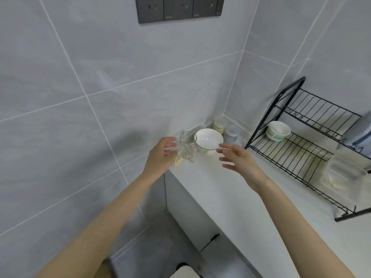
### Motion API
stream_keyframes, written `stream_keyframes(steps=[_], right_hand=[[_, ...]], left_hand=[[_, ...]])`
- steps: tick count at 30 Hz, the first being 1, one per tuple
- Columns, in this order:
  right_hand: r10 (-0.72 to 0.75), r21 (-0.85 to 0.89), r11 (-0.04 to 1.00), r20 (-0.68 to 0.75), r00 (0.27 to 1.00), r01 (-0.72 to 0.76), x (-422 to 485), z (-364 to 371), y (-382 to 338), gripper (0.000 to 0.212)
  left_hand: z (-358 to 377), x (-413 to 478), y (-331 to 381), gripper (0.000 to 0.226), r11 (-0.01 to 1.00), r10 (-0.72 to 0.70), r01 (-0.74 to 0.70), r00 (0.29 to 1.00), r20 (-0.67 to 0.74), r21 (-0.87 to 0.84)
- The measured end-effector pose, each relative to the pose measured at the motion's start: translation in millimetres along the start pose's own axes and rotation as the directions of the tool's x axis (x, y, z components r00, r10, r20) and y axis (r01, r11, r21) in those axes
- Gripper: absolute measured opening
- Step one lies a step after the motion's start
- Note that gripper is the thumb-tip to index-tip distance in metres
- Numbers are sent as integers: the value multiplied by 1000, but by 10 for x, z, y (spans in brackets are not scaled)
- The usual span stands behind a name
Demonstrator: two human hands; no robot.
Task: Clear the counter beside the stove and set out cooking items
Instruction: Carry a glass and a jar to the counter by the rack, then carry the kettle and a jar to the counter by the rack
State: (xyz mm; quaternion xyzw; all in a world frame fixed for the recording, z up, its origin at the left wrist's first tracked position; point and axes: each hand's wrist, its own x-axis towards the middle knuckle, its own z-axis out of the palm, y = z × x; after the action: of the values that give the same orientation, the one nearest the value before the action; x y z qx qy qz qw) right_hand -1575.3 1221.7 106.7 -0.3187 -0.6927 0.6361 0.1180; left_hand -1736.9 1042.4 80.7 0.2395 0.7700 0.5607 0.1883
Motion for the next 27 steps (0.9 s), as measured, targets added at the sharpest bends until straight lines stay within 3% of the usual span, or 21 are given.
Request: stream_keyframes(steps=[7, 13, 21, 27], right_hand=[[-64, 36, 997, -183, 981, 71, -812, 81, -127, 27], [-38, 85, 994, -366, 930, 74, -1685, 219, -84, 27], [-6, 127, 986, -616, 788, 106, -3089, 112, 72, 27], [34, 136, 983, -796, 604, 124, -4408, -46, 432, 25]], left_hand=[[-69, -381, 316, 35, 994, 109, -103, 980, 164, -44], [-90, -860, 579, 34, 978, 208, -206, 913, 351, -43], [243, -1803, 966, 36, 940, 330, -315, 732, 597, -133], [802, -2815, 1183, 32, 918, 369, -341, 541, 756, -204]])
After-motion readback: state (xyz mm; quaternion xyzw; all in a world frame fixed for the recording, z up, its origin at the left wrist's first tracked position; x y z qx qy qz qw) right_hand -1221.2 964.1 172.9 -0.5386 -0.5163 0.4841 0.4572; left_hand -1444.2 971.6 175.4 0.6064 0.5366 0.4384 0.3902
